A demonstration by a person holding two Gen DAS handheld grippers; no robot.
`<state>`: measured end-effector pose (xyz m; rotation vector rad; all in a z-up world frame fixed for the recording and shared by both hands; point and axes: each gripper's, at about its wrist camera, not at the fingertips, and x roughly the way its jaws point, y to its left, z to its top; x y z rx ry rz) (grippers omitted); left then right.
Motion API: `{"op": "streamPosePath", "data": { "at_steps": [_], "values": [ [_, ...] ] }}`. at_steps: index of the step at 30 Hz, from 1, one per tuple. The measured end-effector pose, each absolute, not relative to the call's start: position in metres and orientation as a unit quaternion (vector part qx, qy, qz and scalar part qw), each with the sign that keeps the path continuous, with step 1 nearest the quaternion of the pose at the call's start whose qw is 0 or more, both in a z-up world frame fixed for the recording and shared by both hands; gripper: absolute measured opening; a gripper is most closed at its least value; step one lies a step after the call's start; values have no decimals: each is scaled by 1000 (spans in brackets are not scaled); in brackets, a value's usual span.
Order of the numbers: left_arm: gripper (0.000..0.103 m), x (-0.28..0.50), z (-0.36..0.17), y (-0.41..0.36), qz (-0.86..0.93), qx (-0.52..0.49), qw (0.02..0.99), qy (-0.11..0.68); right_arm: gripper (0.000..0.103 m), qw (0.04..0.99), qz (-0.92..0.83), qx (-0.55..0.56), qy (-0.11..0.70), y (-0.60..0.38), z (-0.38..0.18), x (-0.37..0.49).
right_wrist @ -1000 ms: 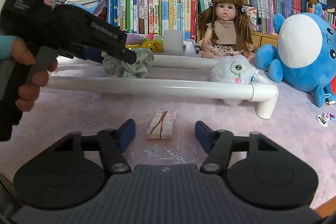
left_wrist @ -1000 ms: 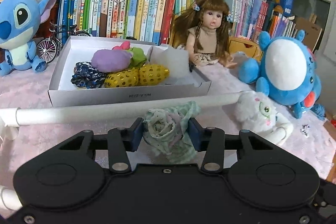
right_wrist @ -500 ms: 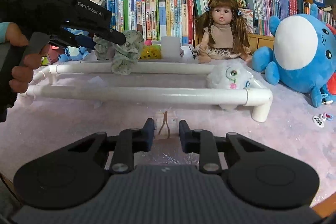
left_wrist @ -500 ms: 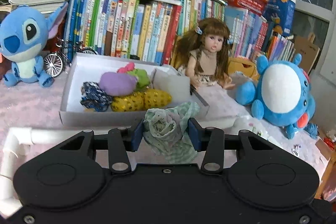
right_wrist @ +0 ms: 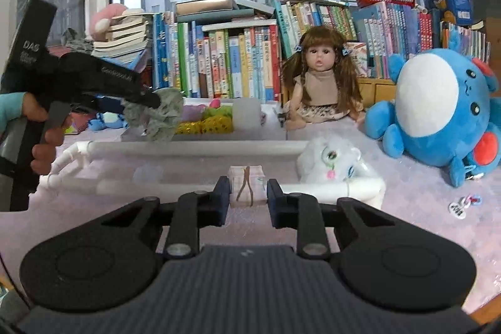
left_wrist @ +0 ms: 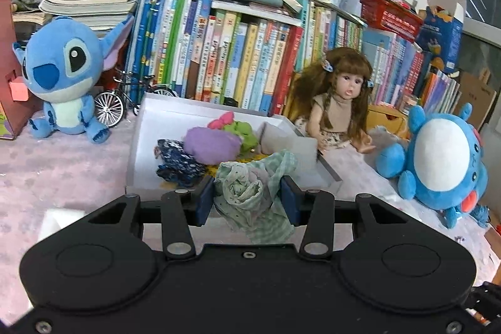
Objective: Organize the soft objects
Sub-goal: 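Carry the cloth with the left gripper while the right gripper carries the tag to the box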
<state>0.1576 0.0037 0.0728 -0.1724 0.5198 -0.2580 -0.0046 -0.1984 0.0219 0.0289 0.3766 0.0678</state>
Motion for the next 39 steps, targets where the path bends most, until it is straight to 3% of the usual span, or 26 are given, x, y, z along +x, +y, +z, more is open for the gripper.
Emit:
{"op": "streamPosePath", "data": {
  "at_steps": [12, 27, 39],
  "values": [
    [43, 174, 77, 23, -93, -107, 954, 263, 30, 979, 20, 31, 198, -205, 40, 29],
    [43, 248, 110, 51, -60, -143, 956, 250, 30, 970, 44, 51, 234, -227, 72, 140],
    [43, 334, 85, 50, -28, -158, 941, 299, 30, 937, 58, 70, 337, -236, 73, 243]
  ]
}}
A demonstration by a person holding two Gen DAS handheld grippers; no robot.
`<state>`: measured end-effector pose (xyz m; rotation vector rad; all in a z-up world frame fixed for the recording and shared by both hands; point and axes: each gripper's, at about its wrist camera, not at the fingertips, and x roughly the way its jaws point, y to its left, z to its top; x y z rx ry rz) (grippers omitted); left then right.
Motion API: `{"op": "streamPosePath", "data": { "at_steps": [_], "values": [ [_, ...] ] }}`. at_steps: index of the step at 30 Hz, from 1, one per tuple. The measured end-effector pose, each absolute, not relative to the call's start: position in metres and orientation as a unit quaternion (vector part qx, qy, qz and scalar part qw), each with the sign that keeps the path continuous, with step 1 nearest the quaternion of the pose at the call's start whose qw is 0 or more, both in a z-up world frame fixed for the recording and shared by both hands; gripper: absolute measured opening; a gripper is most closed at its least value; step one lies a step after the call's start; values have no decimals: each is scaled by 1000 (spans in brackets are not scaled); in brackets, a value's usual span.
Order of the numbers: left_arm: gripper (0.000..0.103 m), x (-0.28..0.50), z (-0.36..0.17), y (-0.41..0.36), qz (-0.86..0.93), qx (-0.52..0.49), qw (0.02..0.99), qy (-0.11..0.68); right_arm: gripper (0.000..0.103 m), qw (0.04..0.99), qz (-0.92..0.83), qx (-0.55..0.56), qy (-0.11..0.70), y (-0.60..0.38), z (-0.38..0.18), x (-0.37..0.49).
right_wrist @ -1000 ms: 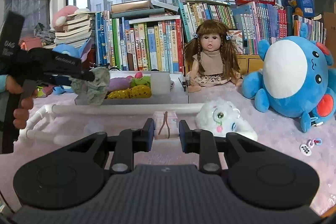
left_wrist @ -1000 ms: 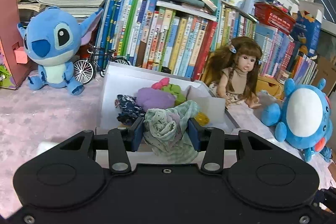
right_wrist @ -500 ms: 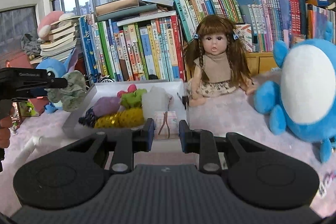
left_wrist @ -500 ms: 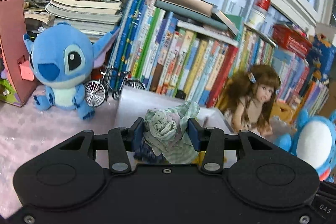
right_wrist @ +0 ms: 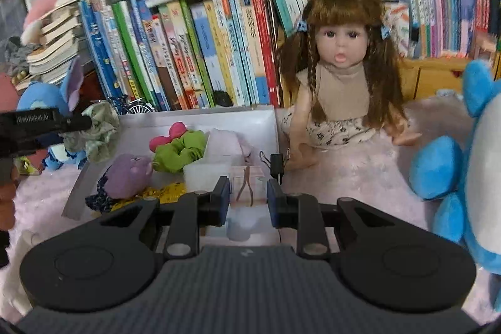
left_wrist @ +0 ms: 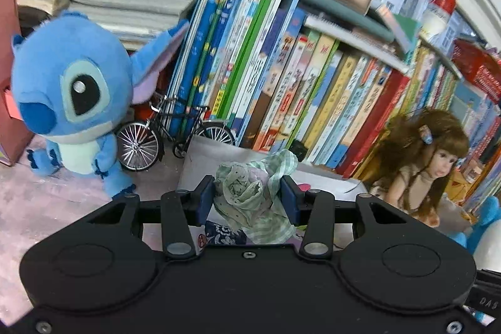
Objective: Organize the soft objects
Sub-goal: 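Carry the cloth with the left gripper while the right gripper carries the tag to the box, then open both grippers to drop the cloth and tag into the white box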
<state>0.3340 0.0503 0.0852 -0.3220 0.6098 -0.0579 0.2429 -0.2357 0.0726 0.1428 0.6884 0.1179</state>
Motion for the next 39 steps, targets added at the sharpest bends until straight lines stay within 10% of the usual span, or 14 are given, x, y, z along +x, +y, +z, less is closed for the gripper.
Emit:
{"op": "streamPosePath", "data": {
  "at_steps": [22, 28, 39],
  "values": [
    [46, 371, 40, 40, -13, -151, 929, 338, 30, 908, 55, 104, 402, -224, 29, 283],
    [64, 368, 44, 34, -15, -136, 934, 331, 35, 908, 56, 112, 399, -225, 29, 284],
    [87, 343, 65, 22, -38, -115, 943, 310, 77, 922, 65, 99, 368, -222, 36, 269]
  ]
}}
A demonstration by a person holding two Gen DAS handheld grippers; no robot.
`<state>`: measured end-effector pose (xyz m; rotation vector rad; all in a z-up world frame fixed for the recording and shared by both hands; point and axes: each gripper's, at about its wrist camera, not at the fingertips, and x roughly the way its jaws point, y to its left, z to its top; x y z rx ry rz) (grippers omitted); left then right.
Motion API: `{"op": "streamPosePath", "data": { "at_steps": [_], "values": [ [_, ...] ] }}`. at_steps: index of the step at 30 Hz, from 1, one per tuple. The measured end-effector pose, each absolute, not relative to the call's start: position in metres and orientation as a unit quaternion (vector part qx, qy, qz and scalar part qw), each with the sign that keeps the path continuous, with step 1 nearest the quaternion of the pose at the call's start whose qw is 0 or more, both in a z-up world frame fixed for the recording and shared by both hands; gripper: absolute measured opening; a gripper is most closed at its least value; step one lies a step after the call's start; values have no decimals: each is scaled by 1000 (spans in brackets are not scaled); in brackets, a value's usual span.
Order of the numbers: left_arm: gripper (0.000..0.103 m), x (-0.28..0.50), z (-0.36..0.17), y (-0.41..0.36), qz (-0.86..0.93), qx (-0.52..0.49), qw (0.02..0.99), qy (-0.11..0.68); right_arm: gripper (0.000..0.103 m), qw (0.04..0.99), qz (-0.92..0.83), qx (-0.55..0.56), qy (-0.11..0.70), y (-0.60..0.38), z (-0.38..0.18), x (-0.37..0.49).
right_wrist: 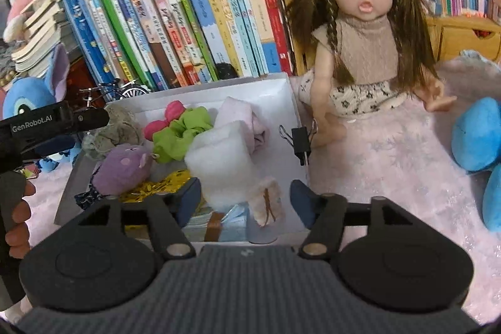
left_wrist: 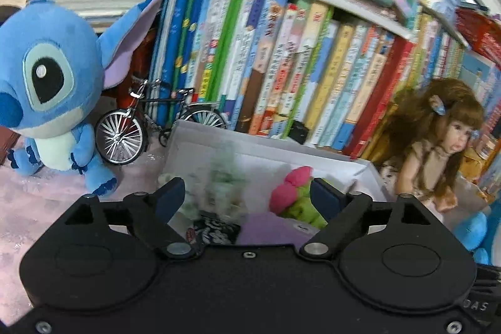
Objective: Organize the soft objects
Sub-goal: 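Open both grippers to drop the cloth and tag into the white box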
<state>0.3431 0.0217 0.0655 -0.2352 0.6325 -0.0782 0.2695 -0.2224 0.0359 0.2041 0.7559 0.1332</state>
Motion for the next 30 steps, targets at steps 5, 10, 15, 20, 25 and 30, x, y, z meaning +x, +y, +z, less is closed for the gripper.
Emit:
{"op": "streamPosePath", "data": {
  "at_steps": [5, 10, 15, 20, 25, 30],
  "values": [
    [91, 320, 83, 13, -61, -86, 950, 293, 84, 930, 75, 83, 349, -220, 40, 256],
    [91, 294, 98, 5, -85, -68, 953, 281, 88, 938, 80, 68, 331, -218, 45, 241],
    [92, 270, 106, -1, -100, -55, 957, 267, 90, 943, 82, 64, 317, -220, 51, 227],
    [92, 244, 105, -6, -117, -42, 957, 264, 96, 950, 82, 56, 297, -225, 56, 207],
    [92, 218, 97, -9, -127, -30, 957, 260, 99, 954, 85, 48, 283, -227, 58, 188],
    [92, 197, 89, -12, -139, -19, 954, 264, 99, 958, 89, 41, 269, -228, 59, 170]
  ]
}}
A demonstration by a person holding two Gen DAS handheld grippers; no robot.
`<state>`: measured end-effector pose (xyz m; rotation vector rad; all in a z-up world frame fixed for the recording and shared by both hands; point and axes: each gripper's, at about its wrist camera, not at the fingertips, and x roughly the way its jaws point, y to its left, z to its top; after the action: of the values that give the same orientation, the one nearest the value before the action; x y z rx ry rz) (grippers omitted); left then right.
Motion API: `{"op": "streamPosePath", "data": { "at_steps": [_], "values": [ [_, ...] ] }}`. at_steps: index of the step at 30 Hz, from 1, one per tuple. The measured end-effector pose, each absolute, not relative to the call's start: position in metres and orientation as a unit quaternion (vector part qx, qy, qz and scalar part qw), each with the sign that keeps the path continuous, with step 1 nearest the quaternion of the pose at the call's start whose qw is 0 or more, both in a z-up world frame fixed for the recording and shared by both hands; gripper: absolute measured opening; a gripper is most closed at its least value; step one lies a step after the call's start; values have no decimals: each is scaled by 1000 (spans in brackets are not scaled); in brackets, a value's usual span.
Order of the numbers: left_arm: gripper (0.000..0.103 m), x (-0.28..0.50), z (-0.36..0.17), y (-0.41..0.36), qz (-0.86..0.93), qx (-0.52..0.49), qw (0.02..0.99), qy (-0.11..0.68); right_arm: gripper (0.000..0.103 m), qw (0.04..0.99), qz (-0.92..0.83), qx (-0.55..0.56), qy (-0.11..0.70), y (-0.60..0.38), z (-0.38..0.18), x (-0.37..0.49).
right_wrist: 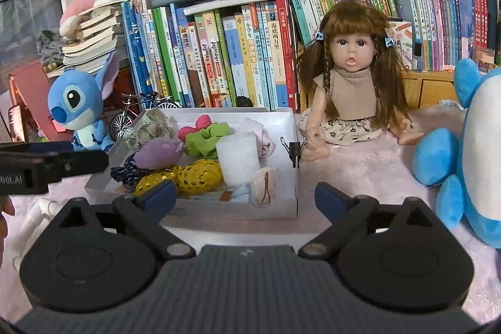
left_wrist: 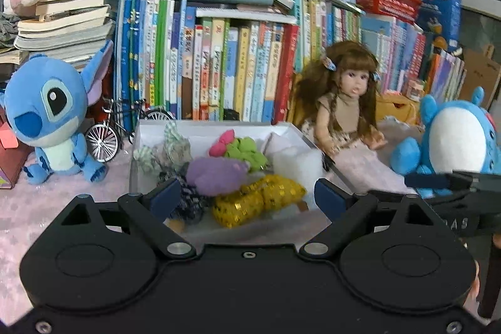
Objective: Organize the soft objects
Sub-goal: 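Open both grippers to drop the cloth and tag into the white box, then move both tools back over the paper crane and white plush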
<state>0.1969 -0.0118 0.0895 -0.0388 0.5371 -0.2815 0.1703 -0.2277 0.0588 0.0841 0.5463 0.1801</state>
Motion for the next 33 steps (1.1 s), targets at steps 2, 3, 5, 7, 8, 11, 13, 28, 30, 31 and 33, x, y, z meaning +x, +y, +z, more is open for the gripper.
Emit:
{"op": "streamPosePath", "data": {
  "at_steps": [2, 3, 5, 7, 8, 11, 13, 28, 30, 31, 33],
  "values": [
    [92, 191, 86, -12, -146, -16, 951, 272, 100, 960, 90, 33, 264, -228, 60, 164],
    [92, 187, 85, -12, -149, -13, 949, 276, 101, 961, 89, 27, 261, -227, 60, 160],
    [92, 182, 82, -13, -151, -8, 946, 286, 102, 963, 86, 17, 255, -228, 61, 153],
    [92, 177, 78, -13, -153, -2, 943, 295, 102, 964, 84, 12, 252, -229, 62, 147],
    [92, 176, 76, -14, -153, 1, 942, 300, 102, 965, 83, 9, 250, -231, 62, 143],
    [92, 171, 69, -14, -153, 3, 937, 315, 103, 967, 76, -2, 245, -235, 61, 133],
    [92, 169, 65, -12, -155, 1, 934, 323, 103, 967, 72, -6, 244, -239, 60, 127],
    [89, 176, 45, -12, -146, -23, 918, 368, 103, 963, 43, 1, 265, -266, 44, 111],
    [85, 178, 42, -13, -145, -27, 915, 374, 103, 963, 42, 3, 267, -268, 42, 109],
    [84, 179, 41, -13, -146, -29, 913, 379, 103, 963, 40, 3, 267, -268, 41, 108],
    [80, 181, 39, -12, -149, -34, 909, 387, 103, 963, 38, 2, 268, -269, 40, 105]
  ]
}}
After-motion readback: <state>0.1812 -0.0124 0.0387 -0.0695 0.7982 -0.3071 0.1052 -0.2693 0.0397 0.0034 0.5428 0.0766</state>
